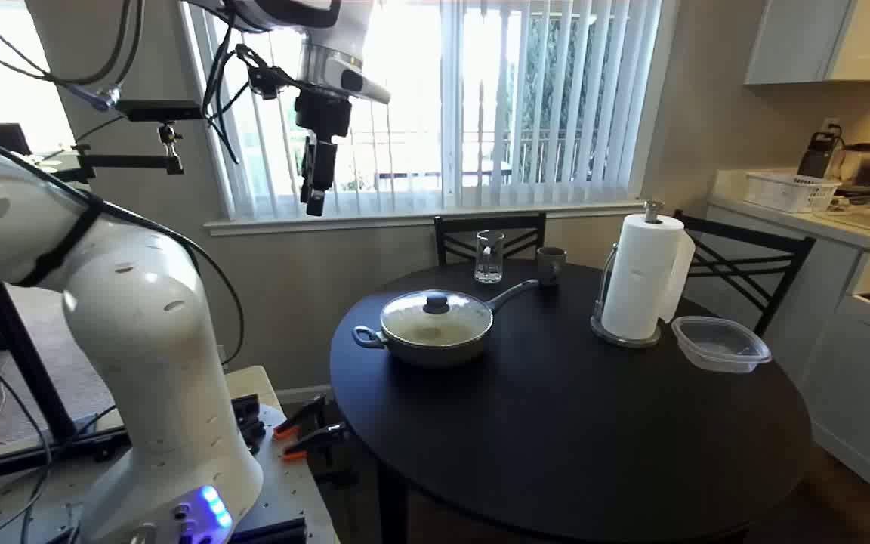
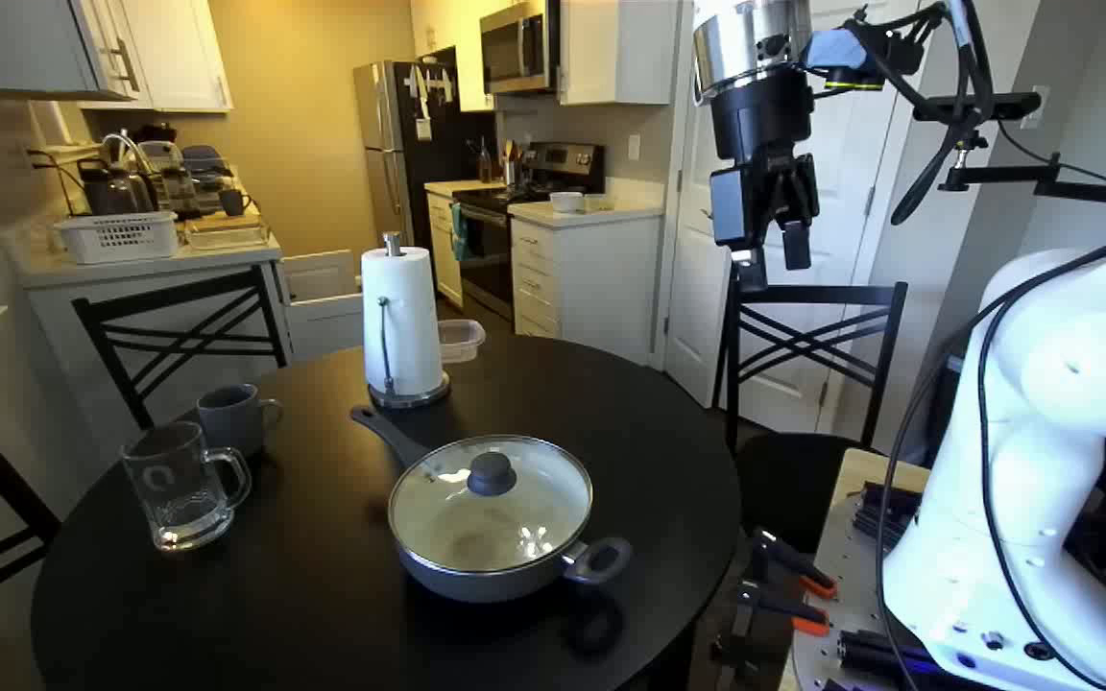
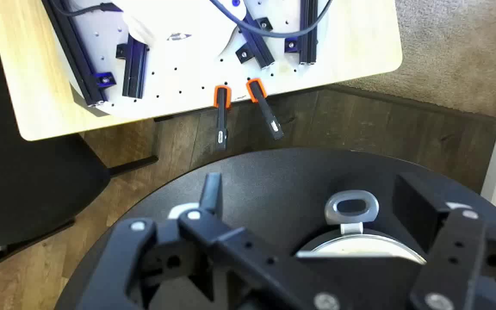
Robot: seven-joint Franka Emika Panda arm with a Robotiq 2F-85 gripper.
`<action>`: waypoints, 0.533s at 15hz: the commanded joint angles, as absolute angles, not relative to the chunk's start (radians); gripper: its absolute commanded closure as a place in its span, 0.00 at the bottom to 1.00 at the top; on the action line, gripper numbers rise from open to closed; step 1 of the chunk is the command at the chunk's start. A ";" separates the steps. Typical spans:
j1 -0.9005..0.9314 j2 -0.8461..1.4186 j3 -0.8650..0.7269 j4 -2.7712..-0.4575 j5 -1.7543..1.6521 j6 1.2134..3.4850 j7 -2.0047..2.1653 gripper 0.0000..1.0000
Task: Remove the glass lid from the pot and put it on the table
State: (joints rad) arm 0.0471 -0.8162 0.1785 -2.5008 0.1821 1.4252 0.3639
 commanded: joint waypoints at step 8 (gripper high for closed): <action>0.068 -0.708 0.292 -2.557 0.253 1.731 0.404 0.00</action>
State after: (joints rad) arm 0.0473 -0.7578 0.2386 -2.5258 0.2166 1.6138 0.3639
